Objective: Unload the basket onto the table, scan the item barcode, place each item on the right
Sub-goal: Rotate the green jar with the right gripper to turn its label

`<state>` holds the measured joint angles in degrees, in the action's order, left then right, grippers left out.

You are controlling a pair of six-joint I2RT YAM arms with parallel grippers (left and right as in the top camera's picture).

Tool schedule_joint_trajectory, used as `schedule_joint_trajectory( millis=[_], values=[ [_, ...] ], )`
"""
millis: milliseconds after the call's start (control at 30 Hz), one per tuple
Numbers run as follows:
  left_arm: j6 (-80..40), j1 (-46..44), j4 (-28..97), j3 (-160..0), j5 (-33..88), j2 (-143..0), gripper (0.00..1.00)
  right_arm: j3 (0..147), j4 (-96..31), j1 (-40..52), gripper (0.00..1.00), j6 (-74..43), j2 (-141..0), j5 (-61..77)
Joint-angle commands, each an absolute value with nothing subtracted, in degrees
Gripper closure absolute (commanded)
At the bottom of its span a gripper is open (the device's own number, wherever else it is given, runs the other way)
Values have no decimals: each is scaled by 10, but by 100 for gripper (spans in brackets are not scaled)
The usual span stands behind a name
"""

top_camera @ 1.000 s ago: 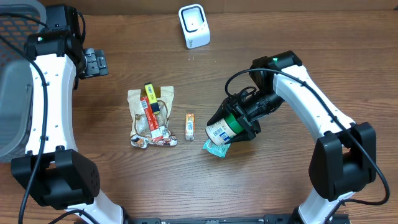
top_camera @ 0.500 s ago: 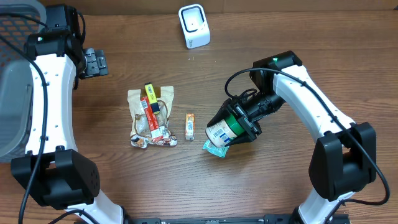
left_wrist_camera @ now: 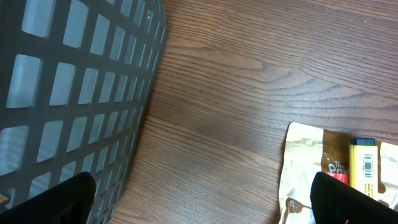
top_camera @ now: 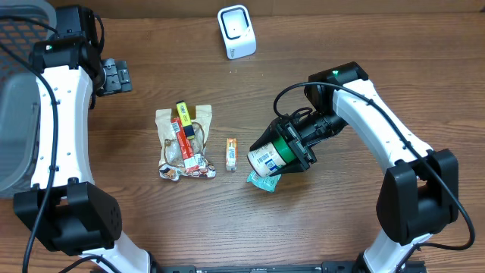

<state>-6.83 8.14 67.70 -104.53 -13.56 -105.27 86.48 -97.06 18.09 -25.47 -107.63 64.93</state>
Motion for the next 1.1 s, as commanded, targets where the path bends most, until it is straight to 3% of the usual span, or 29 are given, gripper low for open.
schedule_joint_trajectory(
  millis=[0, 267, 700, 1067],
  values=[
    [-58, 82, 675, -1055, -139, -1051, 1, 878, -971, 180, 96, -254, -1074, 676],
    [-58, 82, 675, -1055, -139, -1051, 1, 878, -971, 191, 96, -254, -1074, 676],
    [-58, 82, 675, -1055, -139, -1051, 0, 878, -971, 296, 96, -257, -1074, 676],
    [-58, 82, 675, -1055, -139, -1051, 0, 878, -971, 309, 96, -259, -1074, 676]
  ],
)
